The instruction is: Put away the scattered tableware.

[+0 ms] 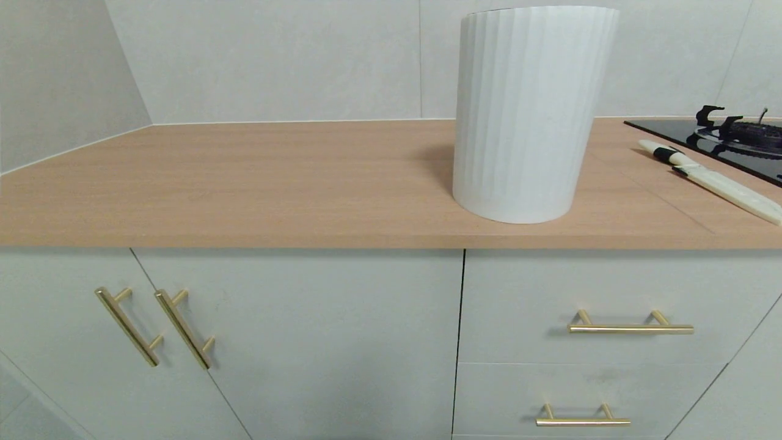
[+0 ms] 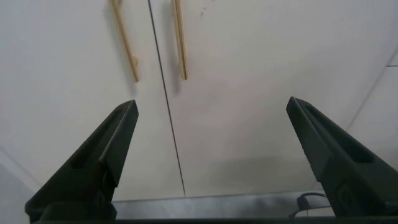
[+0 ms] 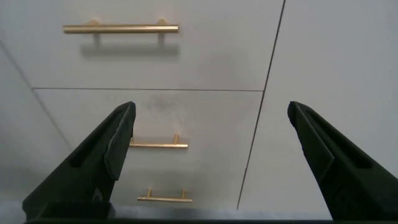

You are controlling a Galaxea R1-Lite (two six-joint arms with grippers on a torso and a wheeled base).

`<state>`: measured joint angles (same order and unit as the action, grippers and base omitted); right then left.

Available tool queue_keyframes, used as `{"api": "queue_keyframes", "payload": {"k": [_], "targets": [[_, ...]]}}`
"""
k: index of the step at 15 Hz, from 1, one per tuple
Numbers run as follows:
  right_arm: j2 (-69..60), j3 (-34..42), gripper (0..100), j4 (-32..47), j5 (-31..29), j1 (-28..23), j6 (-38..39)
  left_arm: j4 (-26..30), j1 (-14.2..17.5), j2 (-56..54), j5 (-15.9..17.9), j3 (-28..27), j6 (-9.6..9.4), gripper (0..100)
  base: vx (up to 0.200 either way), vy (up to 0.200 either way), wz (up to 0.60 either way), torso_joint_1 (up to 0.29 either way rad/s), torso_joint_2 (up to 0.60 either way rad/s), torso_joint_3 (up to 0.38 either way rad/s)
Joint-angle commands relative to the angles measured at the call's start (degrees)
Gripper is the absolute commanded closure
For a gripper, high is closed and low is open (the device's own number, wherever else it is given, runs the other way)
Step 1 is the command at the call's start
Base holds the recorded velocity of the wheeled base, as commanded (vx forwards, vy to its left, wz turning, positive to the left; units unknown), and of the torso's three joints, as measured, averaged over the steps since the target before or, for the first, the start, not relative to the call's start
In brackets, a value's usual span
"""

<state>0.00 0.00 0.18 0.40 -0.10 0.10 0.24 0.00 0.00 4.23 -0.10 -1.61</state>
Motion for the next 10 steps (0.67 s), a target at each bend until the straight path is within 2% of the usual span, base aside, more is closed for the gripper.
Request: {"api": "queue_keyframes", "payload": {"k": [1, 2, 10], "targets": [[0.1, 0.0, 0, 0.0, 0.0, 0.0, 0.0, 0.0, 0.0, 0.0, 0.0, 0.0, 0.03, 0, 0.0, 0.0, -0.6, 0.007, 0.0, 0.007], [0.1, 0.0, 0, 0.0, 0.0, 0.0, 0.0, 0.0, 0.0, 0.0, 0.0, 0.0, 0.03, 0, 0.0, 0.0, -0.6, -0.002, 0.0, 0.007], [0.1, 0.0, 0, 0.0, 0.0, 0.0, 0.0, 0.0, 0.0, 0.0, 0.0, 0.0, 0.12, 0, 0.0, 0.0, 0.0, 0.0, 0.0, 0.0]]}}
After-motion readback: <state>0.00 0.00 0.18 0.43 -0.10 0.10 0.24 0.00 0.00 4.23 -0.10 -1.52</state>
